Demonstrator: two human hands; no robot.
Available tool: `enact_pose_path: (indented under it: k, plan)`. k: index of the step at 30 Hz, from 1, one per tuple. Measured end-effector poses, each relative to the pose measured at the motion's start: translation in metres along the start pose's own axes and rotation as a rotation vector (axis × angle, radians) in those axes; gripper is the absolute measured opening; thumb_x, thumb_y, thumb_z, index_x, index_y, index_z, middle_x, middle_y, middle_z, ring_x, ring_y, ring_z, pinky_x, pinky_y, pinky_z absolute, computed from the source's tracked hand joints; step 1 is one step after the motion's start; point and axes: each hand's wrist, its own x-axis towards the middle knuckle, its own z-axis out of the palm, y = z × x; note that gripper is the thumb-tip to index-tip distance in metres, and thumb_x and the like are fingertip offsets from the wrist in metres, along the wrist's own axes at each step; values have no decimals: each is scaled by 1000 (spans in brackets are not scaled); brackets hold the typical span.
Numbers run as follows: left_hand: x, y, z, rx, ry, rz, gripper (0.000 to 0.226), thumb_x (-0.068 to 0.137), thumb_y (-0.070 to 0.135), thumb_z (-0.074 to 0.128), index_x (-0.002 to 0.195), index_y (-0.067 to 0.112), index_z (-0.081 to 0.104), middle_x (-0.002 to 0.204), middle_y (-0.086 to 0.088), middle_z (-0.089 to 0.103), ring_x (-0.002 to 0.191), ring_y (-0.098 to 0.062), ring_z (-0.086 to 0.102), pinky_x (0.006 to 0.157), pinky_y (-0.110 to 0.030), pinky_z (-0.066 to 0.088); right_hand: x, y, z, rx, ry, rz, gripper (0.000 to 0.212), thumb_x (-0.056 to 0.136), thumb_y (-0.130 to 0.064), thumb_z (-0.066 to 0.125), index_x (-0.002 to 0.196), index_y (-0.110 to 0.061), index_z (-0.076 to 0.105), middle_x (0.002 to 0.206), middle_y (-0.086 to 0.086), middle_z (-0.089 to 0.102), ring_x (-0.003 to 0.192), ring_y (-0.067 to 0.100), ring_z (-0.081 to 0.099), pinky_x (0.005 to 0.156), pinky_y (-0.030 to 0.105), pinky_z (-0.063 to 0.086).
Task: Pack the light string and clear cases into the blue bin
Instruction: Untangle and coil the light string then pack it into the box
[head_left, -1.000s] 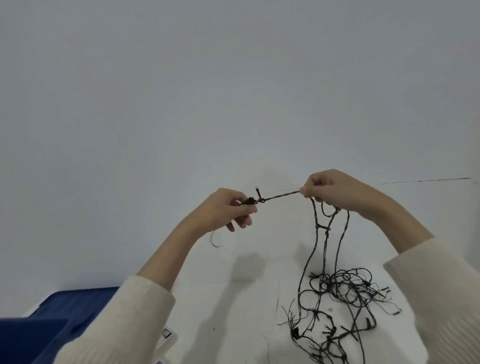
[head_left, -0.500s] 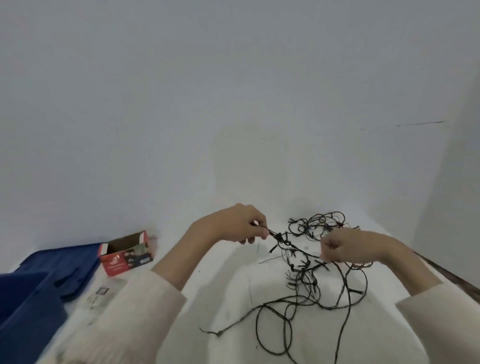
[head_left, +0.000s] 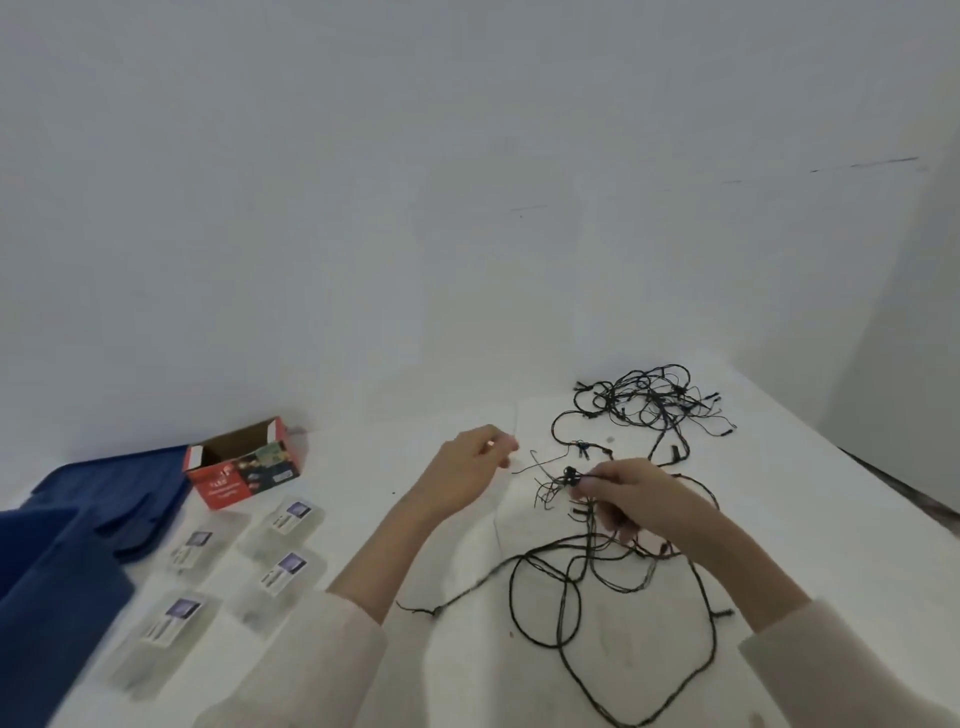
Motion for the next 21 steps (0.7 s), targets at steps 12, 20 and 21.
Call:
enact_pose_path:
  k: [12,20,21]
  plan:
    - [-28,-58,-8,828,-465,-205,21,83,15,61,97,2,69,95,-12,67,99,-26,64,76,-29,48,7,-47,14,-52,-93,-182,21,93,-25,52,86,-15,69,77,-6,65,72,6,57,75,19,40]
    - [-29,90,-111,127,44,309,10,85,9,64,92,4,69,71,1,65,59,-1,59,62,-17,49,-6,-131,-20,211,-229,-486,20,83,-22,58,87,-9,72,96,5,72,90,14,67,84,24,52]
    - [-30,106,-119,61,123,372,10,86,6,62,93,5,69,74,0,65,62,-3,59,64,-18,49,-8,-144,-26,268,-229,-517,21,82,-19,57,87,-4,70,88,8,71,80,18,67,78,27,54]
